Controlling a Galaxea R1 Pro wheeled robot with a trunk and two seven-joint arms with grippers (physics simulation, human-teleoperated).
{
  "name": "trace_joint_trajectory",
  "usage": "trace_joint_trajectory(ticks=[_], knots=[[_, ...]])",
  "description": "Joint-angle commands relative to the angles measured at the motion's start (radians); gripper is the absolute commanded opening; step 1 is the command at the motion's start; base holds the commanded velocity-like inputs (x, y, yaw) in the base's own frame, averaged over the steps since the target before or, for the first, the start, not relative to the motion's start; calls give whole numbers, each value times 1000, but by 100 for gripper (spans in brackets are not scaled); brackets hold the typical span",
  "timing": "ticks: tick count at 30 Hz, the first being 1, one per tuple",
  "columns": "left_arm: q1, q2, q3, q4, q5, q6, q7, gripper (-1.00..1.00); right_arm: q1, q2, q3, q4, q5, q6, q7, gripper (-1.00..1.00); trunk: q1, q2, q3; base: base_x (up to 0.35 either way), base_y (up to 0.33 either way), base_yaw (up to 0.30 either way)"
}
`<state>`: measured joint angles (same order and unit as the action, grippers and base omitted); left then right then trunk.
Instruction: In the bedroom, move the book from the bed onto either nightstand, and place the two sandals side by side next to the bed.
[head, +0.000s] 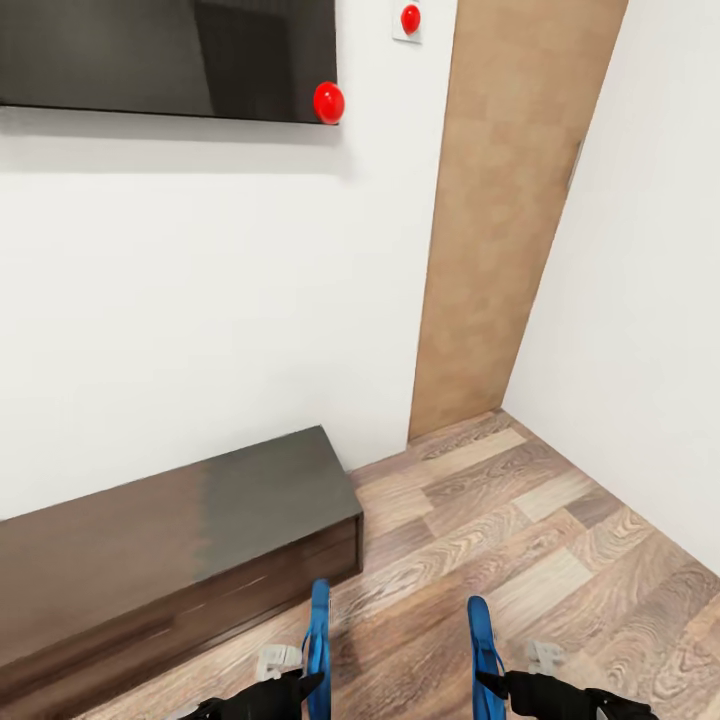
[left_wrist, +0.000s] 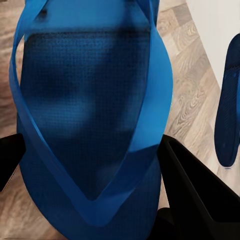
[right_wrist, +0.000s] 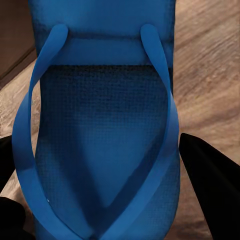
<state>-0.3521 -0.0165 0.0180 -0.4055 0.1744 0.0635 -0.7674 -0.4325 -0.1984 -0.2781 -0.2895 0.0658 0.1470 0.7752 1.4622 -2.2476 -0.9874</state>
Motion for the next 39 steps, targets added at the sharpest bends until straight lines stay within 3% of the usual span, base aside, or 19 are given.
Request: trace_joint_trajectory(ticks=[1, 39], knots=[[-1, 0, 2, 1, 4, 6, -4, -100, 0, 0, -9, -2, 6, 8, 6, -100, 0, 0, -1, 0, 0, 292], [-1, 0, 2, 1, 4, 6, -4, -100, 0, 0, -9, -2, 5, 8, 7, -100, 0, 0, -1, 0, 0, 292]])
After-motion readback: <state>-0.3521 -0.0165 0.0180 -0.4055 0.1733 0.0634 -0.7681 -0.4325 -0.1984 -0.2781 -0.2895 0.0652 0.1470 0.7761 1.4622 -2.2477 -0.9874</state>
